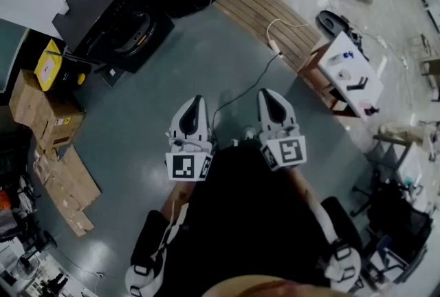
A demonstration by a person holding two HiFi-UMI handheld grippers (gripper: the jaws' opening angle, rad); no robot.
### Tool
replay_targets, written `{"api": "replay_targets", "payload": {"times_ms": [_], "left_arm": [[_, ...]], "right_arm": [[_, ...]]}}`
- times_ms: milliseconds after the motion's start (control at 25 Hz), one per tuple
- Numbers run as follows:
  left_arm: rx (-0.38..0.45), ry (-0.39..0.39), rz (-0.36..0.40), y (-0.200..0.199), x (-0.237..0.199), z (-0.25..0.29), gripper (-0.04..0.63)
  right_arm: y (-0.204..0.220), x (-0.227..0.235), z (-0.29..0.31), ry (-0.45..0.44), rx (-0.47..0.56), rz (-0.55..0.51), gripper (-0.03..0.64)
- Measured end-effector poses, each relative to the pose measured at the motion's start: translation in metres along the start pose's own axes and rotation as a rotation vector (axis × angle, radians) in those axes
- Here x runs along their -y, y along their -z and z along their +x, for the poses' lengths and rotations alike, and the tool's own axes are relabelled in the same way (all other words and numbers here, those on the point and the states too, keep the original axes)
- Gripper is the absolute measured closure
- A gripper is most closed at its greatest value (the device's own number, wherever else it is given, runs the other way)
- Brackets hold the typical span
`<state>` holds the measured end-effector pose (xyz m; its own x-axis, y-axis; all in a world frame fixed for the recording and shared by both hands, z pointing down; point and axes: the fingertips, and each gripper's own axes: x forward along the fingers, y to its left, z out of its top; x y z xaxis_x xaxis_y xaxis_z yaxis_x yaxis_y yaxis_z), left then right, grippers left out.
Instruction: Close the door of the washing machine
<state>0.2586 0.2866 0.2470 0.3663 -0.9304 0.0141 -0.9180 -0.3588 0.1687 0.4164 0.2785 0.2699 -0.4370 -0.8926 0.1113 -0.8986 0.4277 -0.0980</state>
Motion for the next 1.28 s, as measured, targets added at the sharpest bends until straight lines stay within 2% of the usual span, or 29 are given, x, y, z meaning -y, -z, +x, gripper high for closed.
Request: {"api": "replay_targets", "payload": {"times_ms": [200,320,440,600,640,720,800,1080,1280], "left_arm": [[-0.018,0.014,0.030,0.003,-0.004,-0.005,0.589],[-0.021,0.020,0.032,0.004,-0.005,-0.005,0.589],[-0.011,0.022,0.029,0.002,-0.008,-0.007,0.589],[-0.014,0.017,0.018,0.002,-0.017,-0.010,0.589],[-0.013,0.018,0.018,0.001,-0.019,-0.010,0.589],[-0.010,0.022,0.024,0.000,-0.024,-0.012,0.589],[-0.011,0.027,0.026,0.000,-0.031,-0.014,0.589],[-0.022,0.043,-0.004,-0.001,-0.065,-0.019,0.589],[-0.034,0.082,0.017,-0.001,-0.100,-0.028,0.589]], "right_arm": [[0.002,-0.004,-0.001,0.004,-0.015,0.004,0.611],[-0.001,-0.008,0.000,-0.001,-0.014,0.001,0.611],[-0.008,-0.016,0.001,0.006,0.005,0.045,0.611],[0.006,-0.014,0.006,0.014,0.009,0.047,0.607],[0.010,-0.015,0.008,0.011,0.004,0.050,0.597],[0.014,-0.020,0.012,0.000,-0.003,0.054,0.514],[0.014,-0.026,0.017,0.003,-0.008,0.064,0.486],[0.015,-0.053,0.041,0.018,-0.004,0.086,0.483],[0.021,-0.079,0.057,0.056,-0.006,0.106,0.485]]}}
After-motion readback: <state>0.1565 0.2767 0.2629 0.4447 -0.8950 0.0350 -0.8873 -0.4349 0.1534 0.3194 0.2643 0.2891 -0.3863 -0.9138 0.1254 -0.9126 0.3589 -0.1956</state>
